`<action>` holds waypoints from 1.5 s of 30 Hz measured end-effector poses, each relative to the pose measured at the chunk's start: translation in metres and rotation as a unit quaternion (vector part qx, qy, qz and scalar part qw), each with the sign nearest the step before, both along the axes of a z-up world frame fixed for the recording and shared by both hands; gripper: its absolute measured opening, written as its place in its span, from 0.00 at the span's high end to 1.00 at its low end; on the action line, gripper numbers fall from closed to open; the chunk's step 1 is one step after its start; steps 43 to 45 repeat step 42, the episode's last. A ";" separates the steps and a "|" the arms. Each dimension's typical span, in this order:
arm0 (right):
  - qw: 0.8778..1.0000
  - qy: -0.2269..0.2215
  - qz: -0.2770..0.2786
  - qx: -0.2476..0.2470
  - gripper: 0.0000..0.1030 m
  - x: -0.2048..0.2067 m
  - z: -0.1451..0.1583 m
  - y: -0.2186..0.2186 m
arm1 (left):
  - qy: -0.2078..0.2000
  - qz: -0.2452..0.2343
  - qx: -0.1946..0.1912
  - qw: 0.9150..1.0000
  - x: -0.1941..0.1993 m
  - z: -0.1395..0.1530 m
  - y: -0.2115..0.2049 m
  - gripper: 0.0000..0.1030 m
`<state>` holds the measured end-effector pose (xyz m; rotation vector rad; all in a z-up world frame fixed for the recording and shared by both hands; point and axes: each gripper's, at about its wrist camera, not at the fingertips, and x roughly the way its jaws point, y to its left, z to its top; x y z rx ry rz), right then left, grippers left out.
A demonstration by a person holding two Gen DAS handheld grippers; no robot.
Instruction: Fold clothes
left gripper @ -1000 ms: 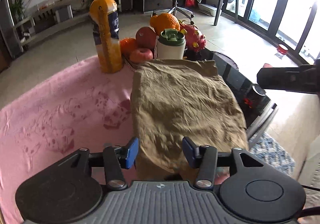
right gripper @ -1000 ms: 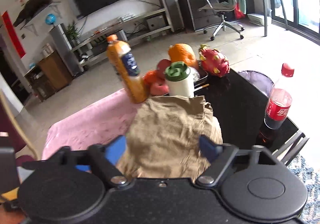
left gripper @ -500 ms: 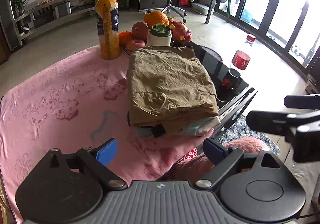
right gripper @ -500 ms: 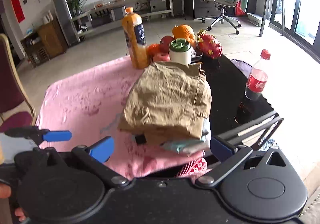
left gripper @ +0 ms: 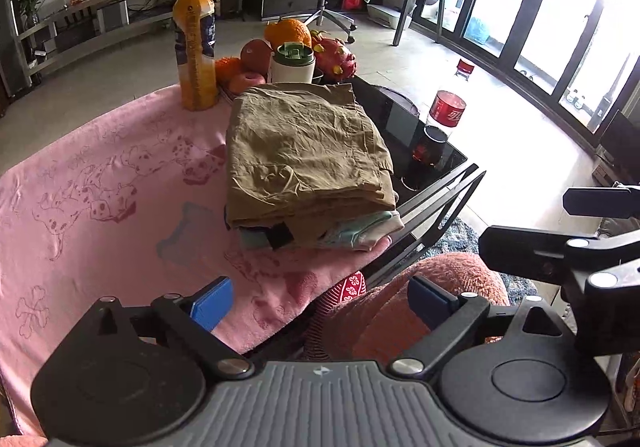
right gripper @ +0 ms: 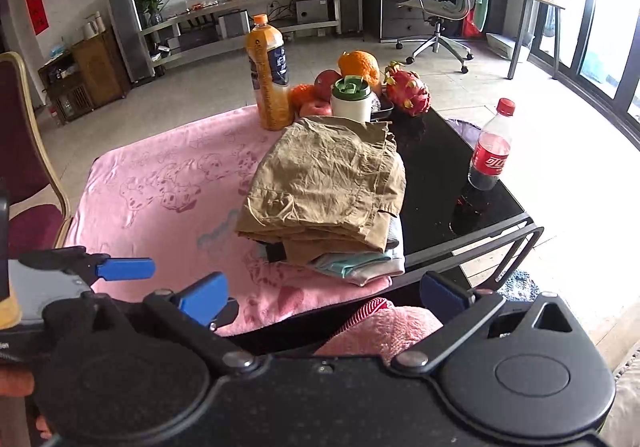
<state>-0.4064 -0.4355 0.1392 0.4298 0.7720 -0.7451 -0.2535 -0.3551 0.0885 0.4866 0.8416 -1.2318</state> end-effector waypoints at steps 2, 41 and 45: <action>1.000 0.002 -0.001 0.001 0.00 -0.002 -0.003 0.000 | -0.004 -0.002 0.004 1.000 -0.002 -0.003 -0.001 0.08; 1.000 -0.001 -0.016 0.002 0.00 -0.008 -0.007 -0.010 | -0.015 0.000 -0.006 1.000 -0.006 -0.005 -0.009 0.08; 1.000 -0.002 -0.016 0.003 0.00 -0.007 -0.007 -0.011 | -0.015 0.000 -0.009 1.000 -0.005 -0.004 -0.009 0.08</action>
